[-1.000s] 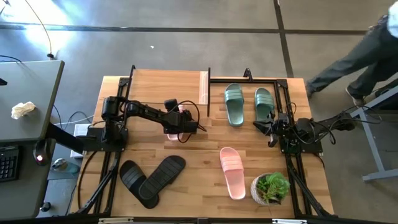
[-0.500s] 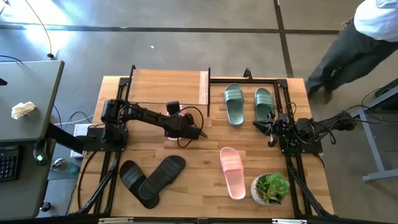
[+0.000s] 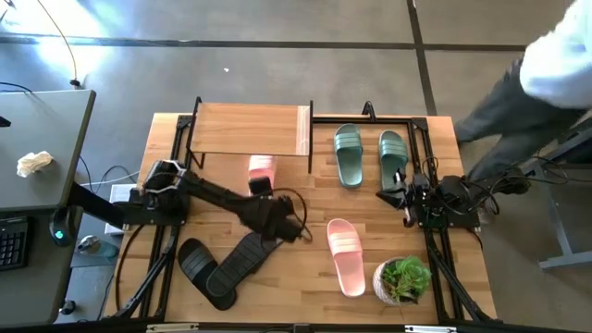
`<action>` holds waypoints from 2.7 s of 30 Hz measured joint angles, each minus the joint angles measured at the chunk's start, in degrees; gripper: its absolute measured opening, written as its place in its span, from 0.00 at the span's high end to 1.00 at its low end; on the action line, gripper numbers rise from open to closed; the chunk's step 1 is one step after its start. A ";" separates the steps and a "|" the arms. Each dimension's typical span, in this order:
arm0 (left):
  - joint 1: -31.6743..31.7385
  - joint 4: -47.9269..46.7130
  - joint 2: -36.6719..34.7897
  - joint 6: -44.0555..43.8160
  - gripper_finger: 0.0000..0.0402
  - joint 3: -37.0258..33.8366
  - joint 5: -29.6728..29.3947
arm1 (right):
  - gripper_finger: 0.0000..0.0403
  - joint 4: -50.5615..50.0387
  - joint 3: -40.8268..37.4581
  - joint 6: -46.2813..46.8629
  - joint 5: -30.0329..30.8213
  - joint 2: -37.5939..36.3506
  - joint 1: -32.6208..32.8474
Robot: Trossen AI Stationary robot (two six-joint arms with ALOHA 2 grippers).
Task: Pick and place slides into the shelf
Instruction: Put the right pink slipper under the shelf
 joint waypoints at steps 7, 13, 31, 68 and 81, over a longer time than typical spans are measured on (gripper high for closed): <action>-9.28 0.64 -0.02 -2.39 0.44 4.58 0.83 | 0.92 -0.08 3.46 -5.97 -8.67 0.91 0.02; -14.78 8.77 -0.02 -4.27 0.44 4.70 0.92 | 0.74 -4.66 10.93 -9.27 -10.16 7.70 0.02; -12.06 9.46 -0.03 -2.73 0.44 4.68 1.40 | 0.66 -52.79 53.49 -4.77 8.92 60.37 14.44; -12.72 17.89 -0.04 5.77 0.44 4.66 4.22 | 0.66 -75.89 78.85 17.55 22.26 97.11 28.89; -12.87 13.10 -0.04 2.77 0.44 4.66 5.49 | 0.66 -70.04 79.21 18.76 15.96 101.42 25.92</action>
